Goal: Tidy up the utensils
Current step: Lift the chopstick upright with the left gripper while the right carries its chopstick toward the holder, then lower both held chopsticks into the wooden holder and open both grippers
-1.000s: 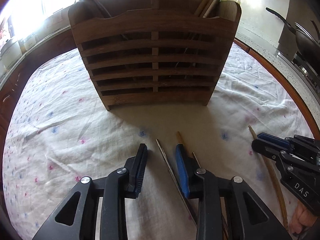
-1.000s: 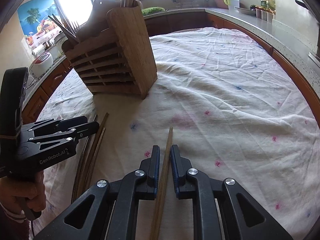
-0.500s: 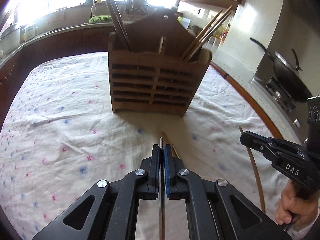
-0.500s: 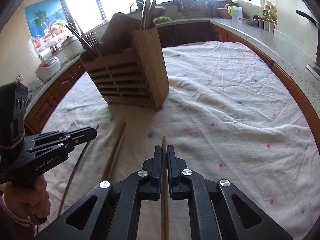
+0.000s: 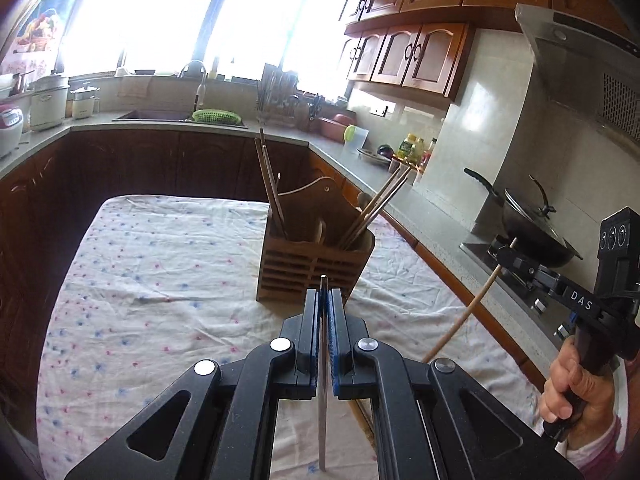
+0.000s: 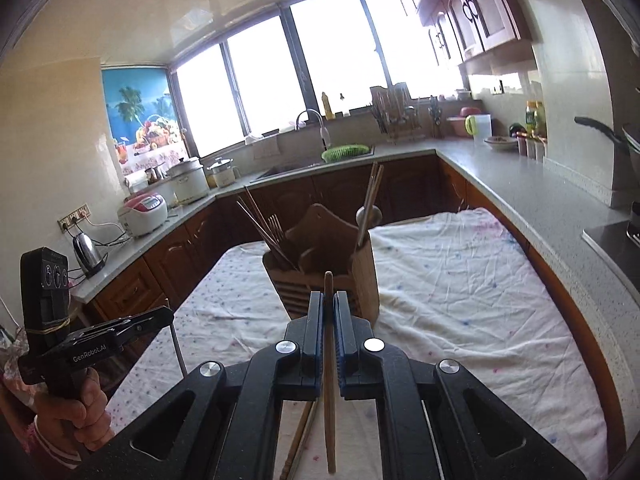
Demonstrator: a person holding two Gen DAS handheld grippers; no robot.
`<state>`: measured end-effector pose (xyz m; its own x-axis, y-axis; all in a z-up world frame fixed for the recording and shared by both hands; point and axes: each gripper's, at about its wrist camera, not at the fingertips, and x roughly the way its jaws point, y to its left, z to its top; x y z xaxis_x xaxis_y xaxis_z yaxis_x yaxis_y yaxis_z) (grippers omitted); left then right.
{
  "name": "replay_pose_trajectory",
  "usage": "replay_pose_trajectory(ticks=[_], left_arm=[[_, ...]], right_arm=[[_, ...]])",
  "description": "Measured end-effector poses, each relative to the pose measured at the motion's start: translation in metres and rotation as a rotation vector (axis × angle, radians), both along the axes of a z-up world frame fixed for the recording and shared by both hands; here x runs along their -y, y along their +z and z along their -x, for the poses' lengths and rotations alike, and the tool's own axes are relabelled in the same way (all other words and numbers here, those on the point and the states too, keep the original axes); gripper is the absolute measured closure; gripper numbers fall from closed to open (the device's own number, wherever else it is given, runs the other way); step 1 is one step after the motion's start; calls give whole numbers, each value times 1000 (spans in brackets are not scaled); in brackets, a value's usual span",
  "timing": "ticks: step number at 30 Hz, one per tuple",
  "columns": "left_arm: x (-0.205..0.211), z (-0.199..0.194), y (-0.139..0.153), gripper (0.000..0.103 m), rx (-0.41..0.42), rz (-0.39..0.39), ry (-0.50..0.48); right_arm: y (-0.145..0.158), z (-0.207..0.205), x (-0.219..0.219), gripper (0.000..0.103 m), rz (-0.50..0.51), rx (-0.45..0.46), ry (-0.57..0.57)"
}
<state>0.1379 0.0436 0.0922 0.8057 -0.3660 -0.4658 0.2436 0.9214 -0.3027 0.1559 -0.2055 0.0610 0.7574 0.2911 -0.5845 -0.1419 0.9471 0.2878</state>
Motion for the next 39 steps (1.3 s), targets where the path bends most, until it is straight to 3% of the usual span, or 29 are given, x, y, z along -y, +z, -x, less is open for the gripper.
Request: replay_pose_trajectory(ticks=[9, 18, 28, 39], left_arm=[[-8, 18, 12, 101, 44, -3, 25], [-10, 10, 21, 101, 72, -10, 34], [-14, -14, 45, 101, 140, -16, 56], [-9, -74, 81, 101, 259, -1, 94]], right_arm=[[15, -6, -11, 98, 6, 47, 12], [17, -10, -7, 98, -2, 56, 6], [28, -27, -6, 98, -7, 92, -3], [58, -77, 4, 98, -35, 190, -54]])
